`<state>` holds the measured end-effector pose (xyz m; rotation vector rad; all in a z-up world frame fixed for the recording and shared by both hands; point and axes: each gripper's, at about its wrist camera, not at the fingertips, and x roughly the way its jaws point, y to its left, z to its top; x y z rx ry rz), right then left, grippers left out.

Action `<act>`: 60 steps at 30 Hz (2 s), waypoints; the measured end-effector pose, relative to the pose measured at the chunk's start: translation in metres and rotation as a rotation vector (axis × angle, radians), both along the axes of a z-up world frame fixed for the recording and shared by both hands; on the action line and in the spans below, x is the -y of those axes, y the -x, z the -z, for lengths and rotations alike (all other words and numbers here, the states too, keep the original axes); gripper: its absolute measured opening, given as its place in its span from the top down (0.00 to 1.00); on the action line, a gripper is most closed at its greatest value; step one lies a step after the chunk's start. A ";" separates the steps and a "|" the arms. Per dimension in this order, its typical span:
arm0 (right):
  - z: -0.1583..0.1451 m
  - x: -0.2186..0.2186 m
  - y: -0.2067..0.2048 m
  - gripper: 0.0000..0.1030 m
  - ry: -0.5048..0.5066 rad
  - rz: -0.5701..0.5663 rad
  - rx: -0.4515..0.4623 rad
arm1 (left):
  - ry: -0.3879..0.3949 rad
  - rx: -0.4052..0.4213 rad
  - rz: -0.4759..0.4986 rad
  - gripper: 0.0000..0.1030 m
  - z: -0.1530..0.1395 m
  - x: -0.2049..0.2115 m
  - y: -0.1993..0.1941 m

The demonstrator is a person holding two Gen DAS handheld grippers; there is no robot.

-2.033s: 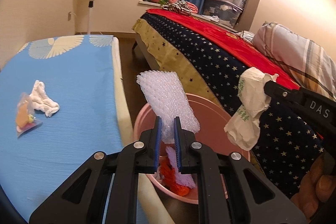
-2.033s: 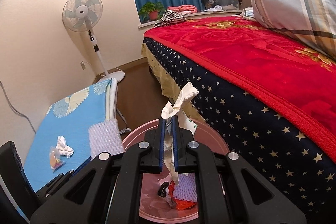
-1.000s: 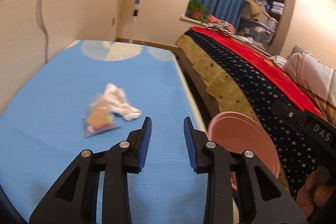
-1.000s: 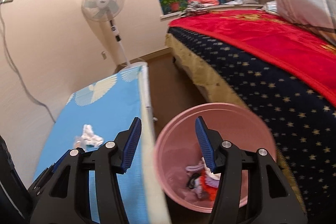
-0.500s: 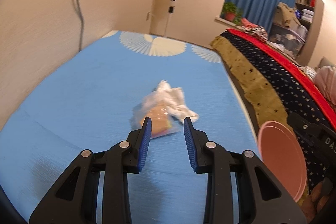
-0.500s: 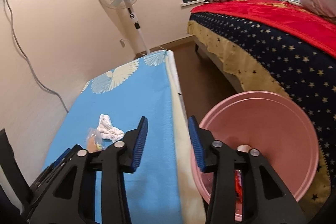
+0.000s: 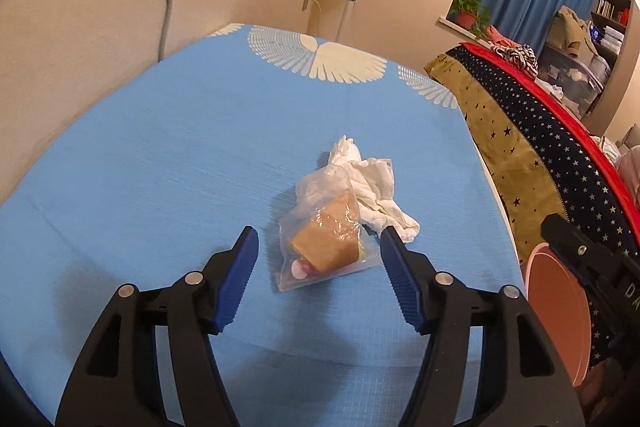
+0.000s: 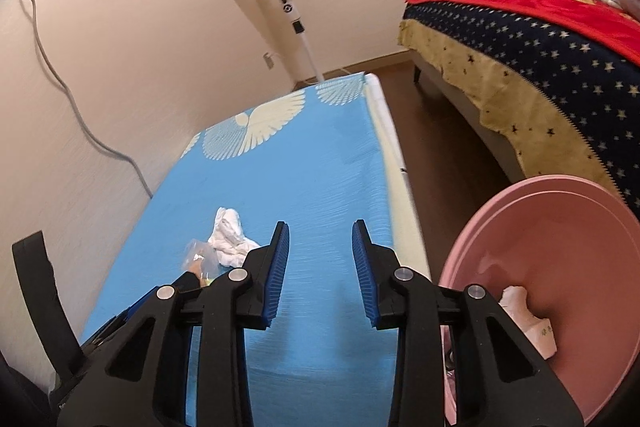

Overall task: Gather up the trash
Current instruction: 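Move both open grippers back to the remaining tissue and plastic bag, then grasp the white tissue with right gripper while left grasps the clear cracker bag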

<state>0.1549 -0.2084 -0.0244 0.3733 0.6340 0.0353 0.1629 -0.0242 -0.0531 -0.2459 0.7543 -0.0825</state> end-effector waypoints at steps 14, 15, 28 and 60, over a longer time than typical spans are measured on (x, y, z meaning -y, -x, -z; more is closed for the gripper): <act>0.018 -0.028 -0.030 0.67 -0.008 -0.085 -0.047 | -0.027 -0.065 -0.029 0.59 0.008 -0.011 -0.010; 0.020 -0.030 -0.033 0.67 -0.012 -0.094 -0.054 | -0.034 -0.062 -0.050 0.59 0.007 -0.016 -0.009; 0.035 -0.072 -0.065 0.61 0.091 -0.199 -0.138 | -0.056 -0.077 -0.100 0.60 0.007 -0.036 -0.007; -0.014 -0.034 0.011 0.98 0.088 -0.097 -0.061 | -0.073 0.008 -0.004 0.64 -0.019 -0.011 0.037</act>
